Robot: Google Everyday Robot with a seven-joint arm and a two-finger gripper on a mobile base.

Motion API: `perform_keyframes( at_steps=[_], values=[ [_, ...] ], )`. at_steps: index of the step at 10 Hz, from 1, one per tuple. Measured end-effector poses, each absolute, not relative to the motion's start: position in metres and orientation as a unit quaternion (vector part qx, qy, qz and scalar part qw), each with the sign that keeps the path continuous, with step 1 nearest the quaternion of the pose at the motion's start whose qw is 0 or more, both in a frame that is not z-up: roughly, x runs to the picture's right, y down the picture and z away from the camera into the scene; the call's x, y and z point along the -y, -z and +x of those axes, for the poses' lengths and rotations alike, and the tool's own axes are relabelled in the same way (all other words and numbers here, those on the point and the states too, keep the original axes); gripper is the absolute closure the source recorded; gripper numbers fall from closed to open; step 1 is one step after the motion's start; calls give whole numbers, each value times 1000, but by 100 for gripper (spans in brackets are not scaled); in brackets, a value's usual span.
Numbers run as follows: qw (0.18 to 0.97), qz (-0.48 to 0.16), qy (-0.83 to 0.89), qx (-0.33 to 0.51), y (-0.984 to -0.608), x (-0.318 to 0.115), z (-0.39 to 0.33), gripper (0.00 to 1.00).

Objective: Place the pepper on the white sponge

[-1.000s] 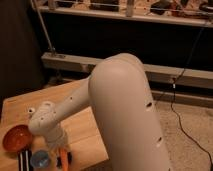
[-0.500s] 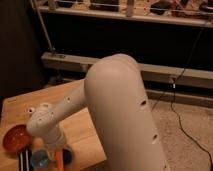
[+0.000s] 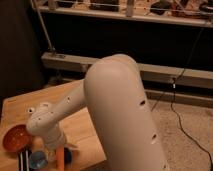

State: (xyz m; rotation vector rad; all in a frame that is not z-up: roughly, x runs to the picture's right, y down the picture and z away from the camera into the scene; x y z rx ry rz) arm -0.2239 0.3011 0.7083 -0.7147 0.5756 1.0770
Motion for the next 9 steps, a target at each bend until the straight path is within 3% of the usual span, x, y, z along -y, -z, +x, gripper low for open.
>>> perform_keyframes(
  at_steps=[9],
  values=[
    [707, -303, -585, -257, -701, -256, -166, 20]
  ],
)
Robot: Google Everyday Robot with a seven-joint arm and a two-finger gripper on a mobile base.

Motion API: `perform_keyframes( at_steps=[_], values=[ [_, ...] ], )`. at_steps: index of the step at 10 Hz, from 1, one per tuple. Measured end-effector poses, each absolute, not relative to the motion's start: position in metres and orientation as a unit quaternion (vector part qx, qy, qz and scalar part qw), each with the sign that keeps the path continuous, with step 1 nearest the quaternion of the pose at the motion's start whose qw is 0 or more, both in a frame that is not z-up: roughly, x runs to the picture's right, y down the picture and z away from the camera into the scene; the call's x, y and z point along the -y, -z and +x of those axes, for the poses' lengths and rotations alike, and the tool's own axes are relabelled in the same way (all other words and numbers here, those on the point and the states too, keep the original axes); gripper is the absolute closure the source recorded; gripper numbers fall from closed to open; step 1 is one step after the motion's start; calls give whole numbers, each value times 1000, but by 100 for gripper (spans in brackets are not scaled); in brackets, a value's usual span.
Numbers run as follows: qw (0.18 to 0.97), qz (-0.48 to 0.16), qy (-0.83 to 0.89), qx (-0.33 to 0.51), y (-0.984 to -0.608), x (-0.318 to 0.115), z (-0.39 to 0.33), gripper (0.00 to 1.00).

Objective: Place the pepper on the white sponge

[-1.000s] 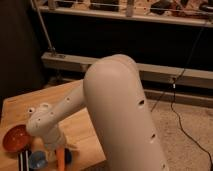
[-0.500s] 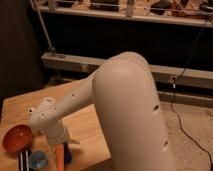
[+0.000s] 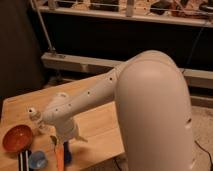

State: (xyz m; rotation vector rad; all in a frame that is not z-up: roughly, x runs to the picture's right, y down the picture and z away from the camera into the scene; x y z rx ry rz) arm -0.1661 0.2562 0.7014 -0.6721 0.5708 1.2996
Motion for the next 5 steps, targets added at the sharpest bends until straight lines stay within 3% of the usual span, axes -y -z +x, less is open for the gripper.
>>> perform_keyframes(
  at_steps=[5],
  values=[
    [700, -299, -595, -260, -701, -254, -157, 20]
  ],
)
